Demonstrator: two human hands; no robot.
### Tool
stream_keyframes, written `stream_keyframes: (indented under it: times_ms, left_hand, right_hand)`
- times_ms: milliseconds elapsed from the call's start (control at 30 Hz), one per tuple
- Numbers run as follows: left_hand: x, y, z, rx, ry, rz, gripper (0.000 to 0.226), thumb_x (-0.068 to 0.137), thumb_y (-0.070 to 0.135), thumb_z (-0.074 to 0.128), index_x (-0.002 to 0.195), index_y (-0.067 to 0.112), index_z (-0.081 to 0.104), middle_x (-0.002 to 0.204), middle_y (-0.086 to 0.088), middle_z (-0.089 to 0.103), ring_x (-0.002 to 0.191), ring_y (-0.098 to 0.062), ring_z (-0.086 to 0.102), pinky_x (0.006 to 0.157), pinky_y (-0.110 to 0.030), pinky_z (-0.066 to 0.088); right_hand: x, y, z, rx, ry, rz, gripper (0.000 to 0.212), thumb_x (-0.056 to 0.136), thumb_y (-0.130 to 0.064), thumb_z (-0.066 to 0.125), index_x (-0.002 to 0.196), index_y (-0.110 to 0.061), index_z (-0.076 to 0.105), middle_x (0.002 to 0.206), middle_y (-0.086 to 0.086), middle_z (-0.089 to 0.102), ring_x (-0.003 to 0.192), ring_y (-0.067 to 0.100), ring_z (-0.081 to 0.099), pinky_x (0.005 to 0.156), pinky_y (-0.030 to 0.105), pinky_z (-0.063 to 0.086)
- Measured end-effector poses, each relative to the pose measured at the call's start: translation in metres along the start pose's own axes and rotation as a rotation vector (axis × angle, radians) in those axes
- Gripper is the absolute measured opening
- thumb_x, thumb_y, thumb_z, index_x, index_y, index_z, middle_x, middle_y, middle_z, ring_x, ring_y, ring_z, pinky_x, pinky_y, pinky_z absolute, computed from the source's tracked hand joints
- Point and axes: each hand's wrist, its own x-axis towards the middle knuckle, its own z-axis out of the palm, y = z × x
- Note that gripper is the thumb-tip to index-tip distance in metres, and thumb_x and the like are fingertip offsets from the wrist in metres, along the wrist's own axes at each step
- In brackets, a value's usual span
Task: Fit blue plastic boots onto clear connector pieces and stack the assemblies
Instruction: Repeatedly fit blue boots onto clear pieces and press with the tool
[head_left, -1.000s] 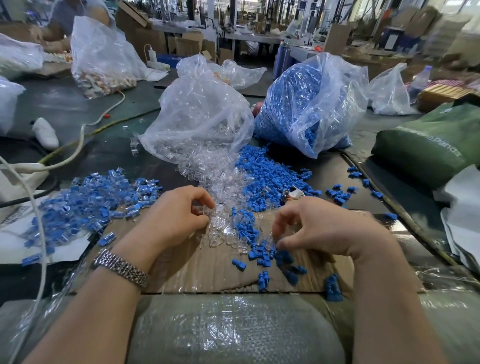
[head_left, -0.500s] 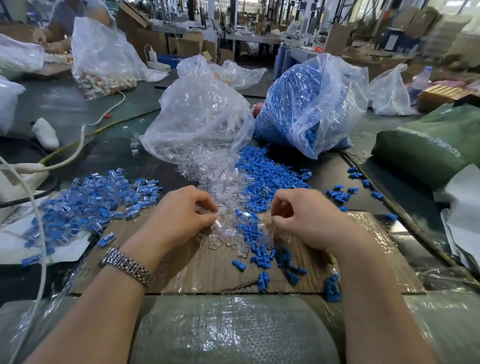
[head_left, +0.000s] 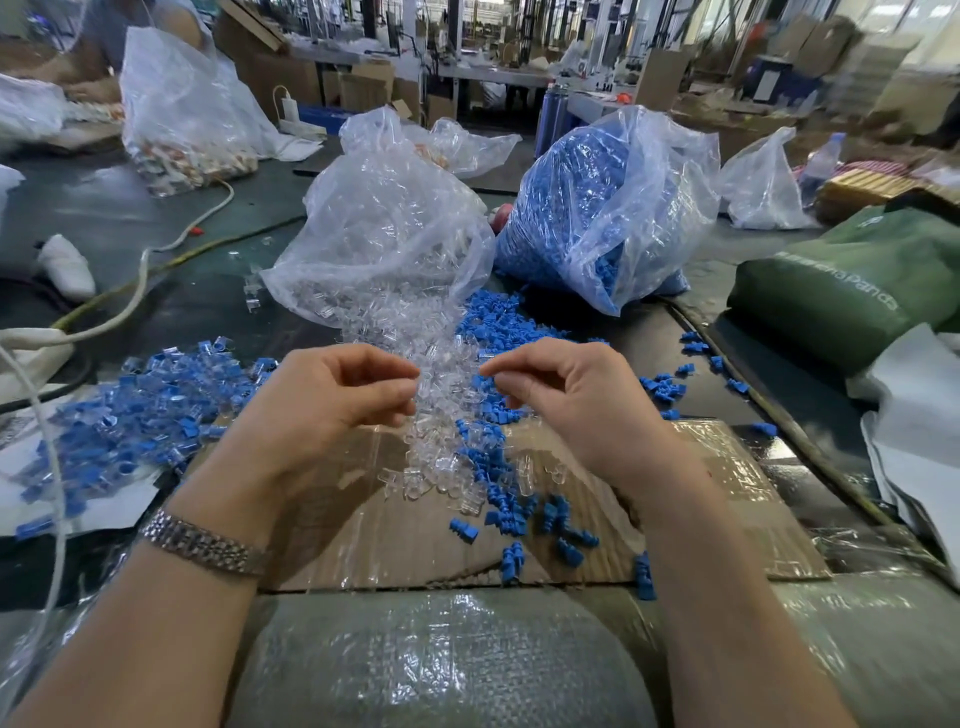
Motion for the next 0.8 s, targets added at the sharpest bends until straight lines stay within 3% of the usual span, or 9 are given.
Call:
stream_keyframes:
  times_ms: [100, 200, 300, 533, 667, 800]
  left_hand:
    - [-0.002, 0.004, 0.008, -0.494, -0.114, -0.116, 0.015, 0.073, 0.0, 0.075, 0.086, 0.006, 0.08, 0.097, -0.02, 0.076, 0.096, -0.032, 0.075, 0.076, -0.025, 0.06]
    - [-0.003, 0.006, 0.018, -0.645, -0.147, -0.136, 0.014, 0.071, -0.006, 0.075, 0.083, 0.0, 0.076, 0.096, -0.024, 0.074, 0.098, -0.035, 0.075, 0.073, -0.025, 0.061]
    - [-0.004, 0.008, 0.021, -0.67, -0.16, -0.125, 0.014, 0.071, -0.005, 0.075, 0.084, 0.0, 0.075, 0.095, -0.023, 0.075, 0.097, -0.034, 0.075, 0.073, -0.025, 0.061]
    - [-0.006, 0.009, 0.025, -0.63, -0.195, -0.034, 0.017, 0.074, -0.009, 0.072, 0.082, 0.005, 0.077, 0.094, -0.018, 0.076, 0.094, -0.03, 0.076, 0.079, -0.026, 0.06]
    - [-0.011, 0.013, 0.028, -0.533, -0.232, -0.011, 0.023, 0.072, 0.002, 0.078, 0.095, 0.006, 0.079, 0.1, -0.021, 0.076, 0.095, -0.033, 0.076, 0.078, -0.027, 0.06]
    - [-0.015, 0.019, 0.03, -0.447, -0.19, 0.002, 0.026, 0.064, 0.013, 0.082, 0.09, 0.01, 0.082, 0.091, -0.021, 0.077, 0.086, -0.031, 0.077, 0.073, -0.024, 0.06]
  right_hand:
    - [0.0, -0.007, 0.006, 0.112, 0.014, -0.054, 0.01, 0.093, -0.016, 0.074, 0.097, -0.024, 0.078, 0.083, -0.007, 0.076, 0.079, 0.006, 0.072, 0.078, 0.019, 0.057]
    - [-0.002, -0.011, 0.01, 0.131, 0.031, -0.092, 0.005, 0.093, -0.017, 0.075, 0.094, -0.022, 0.074, 0.082, -0.004, 0.075, 0.077, 0.01, 0.072, 0.076, 0.027, 0.06]
    - [-0.002, -0.013, 0.013, 0.11, 0.034, -0.12, 0.003, 0.094, -0.017, 0.074, 0.095, -0.02, 0.073, 0.082, -0.004, 0.073, 0.077, 0.011, 0.069, 0.077, 0.032, 0.059]
    - [-0.001, -0.014, 0.019, 0.029, 0.002, -0.186, 0.003, 0.095, -0.014, 0.071, 0.097, -0.017, 0.072, 0.087, -0.006, 0.072, 0.087, 0.012, 0.068, 0.078, 0.026, 0.053]
    - [-0.001, -0.013, 0.019, -0.018, 0.007, -0.254, 0.005, 0.095, -0.008, 0.071, 0.096, -0.014, 0.07, 0.093, -0.006, 0.069, 0.09, 0.012, 0.066, 0.078, 0.017, 0.045]
    - [-0.001, -0.014, 0.018, -0.056, 0.009, -0.262, 0.004, 0.096, -0.011, 0.07, 0.096, -0.016, 0.069, 0.092, -0.005, 0.068, 0.088, 0.012, 0.063, 0.076, 0.018, 0.046]
